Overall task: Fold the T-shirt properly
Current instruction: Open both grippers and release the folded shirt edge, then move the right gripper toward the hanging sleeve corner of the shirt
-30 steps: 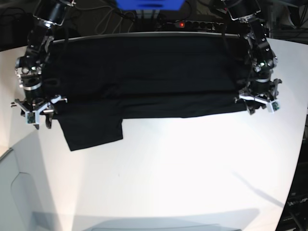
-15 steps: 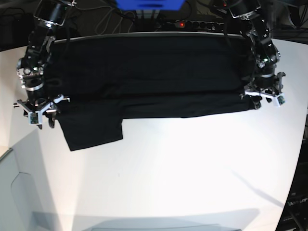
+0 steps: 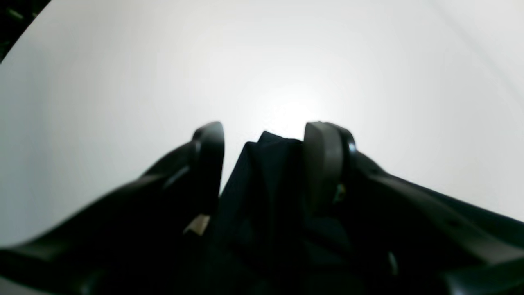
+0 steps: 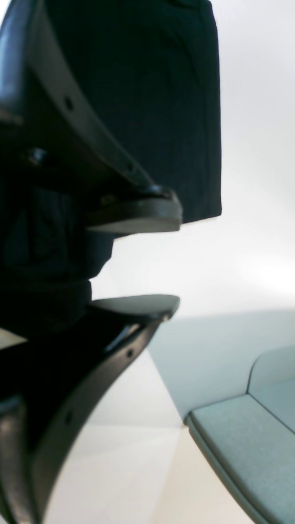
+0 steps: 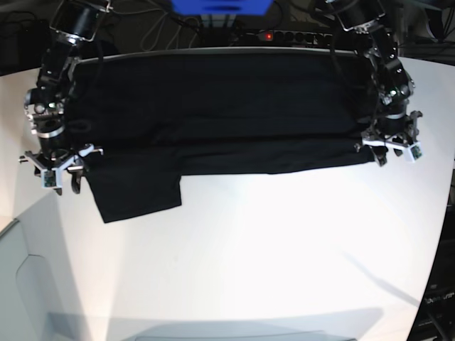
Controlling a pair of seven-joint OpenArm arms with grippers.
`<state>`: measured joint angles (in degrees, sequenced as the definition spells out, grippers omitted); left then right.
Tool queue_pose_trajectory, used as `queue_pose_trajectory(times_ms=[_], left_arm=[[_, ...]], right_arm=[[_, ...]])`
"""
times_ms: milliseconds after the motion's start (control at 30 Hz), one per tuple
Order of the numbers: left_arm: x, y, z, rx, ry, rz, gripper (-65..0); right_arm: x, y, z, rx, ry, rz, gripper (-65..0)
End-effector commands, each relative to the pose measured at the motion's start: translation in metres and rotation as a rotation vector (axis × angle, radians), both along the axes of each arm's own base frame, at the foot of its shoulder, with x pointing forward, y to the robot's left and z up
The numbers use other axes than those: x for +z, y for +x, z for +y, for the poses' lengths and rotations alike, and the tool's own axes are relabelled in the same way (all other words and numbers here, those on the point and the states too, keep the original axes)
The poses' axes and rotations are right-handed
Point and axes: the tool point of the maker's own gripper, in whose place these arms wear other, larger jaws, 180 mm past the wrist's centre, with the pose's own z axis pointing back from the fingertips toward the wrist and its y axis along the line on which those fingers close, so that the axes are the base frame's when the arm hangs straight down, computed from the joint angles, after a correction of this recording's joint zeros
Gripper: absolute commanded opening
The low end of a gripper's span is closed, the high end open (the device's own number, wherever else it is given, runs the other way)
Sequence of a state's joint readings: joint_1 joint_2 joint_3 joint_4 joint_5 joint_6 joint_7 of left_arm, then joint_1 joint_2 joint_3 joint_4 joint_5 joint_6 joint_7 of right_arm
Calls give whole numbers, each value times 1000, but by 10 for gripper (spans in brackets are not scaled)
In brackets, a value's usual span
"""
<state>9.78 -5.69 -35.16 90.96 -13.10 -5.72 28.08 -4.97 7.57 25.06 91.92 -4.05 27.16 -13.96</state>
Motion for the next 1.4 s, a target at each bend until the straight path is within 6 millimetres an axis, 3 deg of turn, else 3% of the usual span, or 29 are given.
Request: queue_pose_trajectory(times_ms=[0, 333, 600, 733, 867, 1033, 1133, 1367], left_arm=[[16, 8, 4, -1, 26, -52, -348], [1, 12, -6, -28, 0, -24, -366], [5, 16, -7, -30, 2, -35, -491], [6, 16, -7, -31, 4, -38, -650], [7, 15, -7, -31, 6, -37, -649], [6, 13, -5, -27, 7, -35, -650], [6, 13, -5, -25, 7, -35, -650], [6, 12, -5, -24, 7, -33, -650]], right_arm=[[17, 7, -2, 7, -5, -61, -394], [16, 13, -2, 3, 3, -62, -394], [22, 18, -2, 5, 3, -78, -394], [31, 31, -3, 2, 11, -106, -394], [19, 50, -5, -10, 55, -87, -393], [-19, 71, 7, 72, 6, 46, -353], [-34, 71, 12, 90, 3, 91, -305], [-50, 59, 13, 84, 7, 151, -298]])
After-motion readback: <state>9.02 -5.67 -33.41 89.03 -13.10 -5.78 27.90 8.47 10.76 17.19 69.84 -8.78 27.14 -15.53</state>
